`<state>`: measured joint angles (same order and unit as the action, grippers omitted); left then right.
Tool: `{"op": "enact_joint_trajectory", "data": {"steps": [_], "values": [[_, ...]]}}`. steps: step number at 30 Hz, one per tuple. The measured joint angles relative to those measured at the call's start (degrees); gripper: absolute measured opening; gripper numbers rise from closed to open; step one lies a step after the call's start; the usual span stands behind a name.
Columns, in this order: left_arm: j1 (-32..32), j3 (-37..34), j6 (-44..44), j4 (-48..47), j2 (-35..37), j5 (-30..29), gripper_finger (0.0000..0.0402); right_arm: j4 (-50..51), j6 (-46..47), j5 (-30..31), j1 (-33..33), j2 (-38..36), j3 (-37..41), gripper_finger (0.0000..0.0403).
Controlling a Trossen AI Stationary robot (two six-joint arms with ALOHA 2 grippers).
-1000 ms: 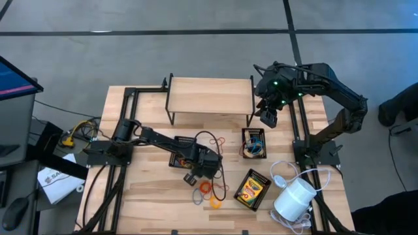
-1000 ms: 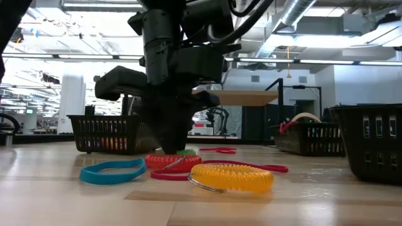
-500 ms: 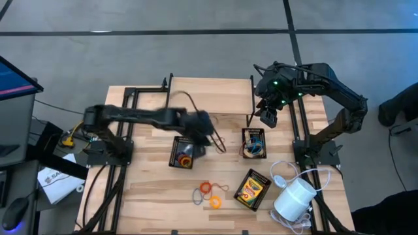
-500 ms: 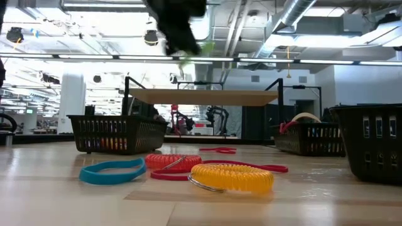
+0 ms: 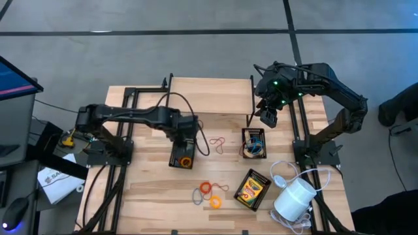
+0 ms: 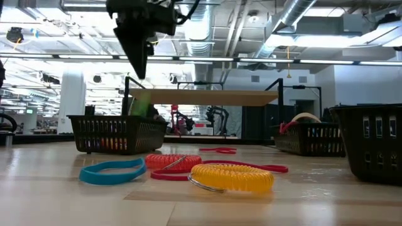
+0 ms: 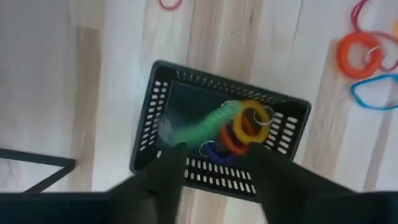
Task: Pick & Place Office Desk Supplies
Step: Put the orange spring keychain into the left black bin
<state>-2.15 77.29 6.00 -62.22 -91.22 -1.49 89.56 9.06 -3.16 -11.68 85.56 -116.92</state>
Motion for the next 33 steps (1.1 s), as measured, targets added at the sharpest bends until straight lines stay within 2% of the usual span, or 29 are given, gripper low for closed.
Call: {"op": "enact_joint_trajectory", "data": {"steps": [4,7,9,11,12,14,16,21,26,29,33], "values": [[-0.01,-1.74,0.66,2.01,-0.02,1.73,0.0246,0.2,0.0,0.0,0.02,0.0,0.01,0.0167],[0.57,-1.46,2.49,2.21,-0.02,8.58,0.0283,0.42,0.0,0.0,0.02,0.0,0.02,0.0167],[1.35,-0.31,5.64,6.98,-0.01,15.16,0.0292,0.42,0.0,0.0,0.02,0.0,0.0,0.0167],[2.9,1.61,9.01,15.1,0.61,19.47,0.0293,0.43,0.0,0.0,0.02,0.0,0.0,0.0167],[4.05,2.85,10.11,19.35,0.9,19.85,0.0291,0.42,0.0,0.0,0.02,0.0,0.0,0.0167],[6.79,5.27,10.27,27.27,0.98,17.83,0.0283,0.44,0.0,-0.01,-0.06,0.0,0.0,0.0167],[9.13,6.32,8.79,30.19,-0.07,14.85,0.0271,0.43,0.0,0.0,-0.11,0.0,0.0,0.0167],[9.79,6.28,7.93,24.38,-8.02,15.22,0.0245,0.38,0.0,-0.01,-0.11,-0.02,0.0,0.0167],[10.58,6.2,7.68,24.49,-17.54,22.19,0.0232,0.39,0.4,-0.02,-0.11,-0.02,0.0,0.0167],[12.25,6.28,6.02,25.8,-21.73,22.34,0.023,0.42,1.06,-0.02,0.1,-0.02,0.0,0.0167],[14.9,6.25,4.11,27.21,-25.96,19.48,0.023,0.43,1.07,-0.02,0.48,-0.02,0.0,0.0167]]}}
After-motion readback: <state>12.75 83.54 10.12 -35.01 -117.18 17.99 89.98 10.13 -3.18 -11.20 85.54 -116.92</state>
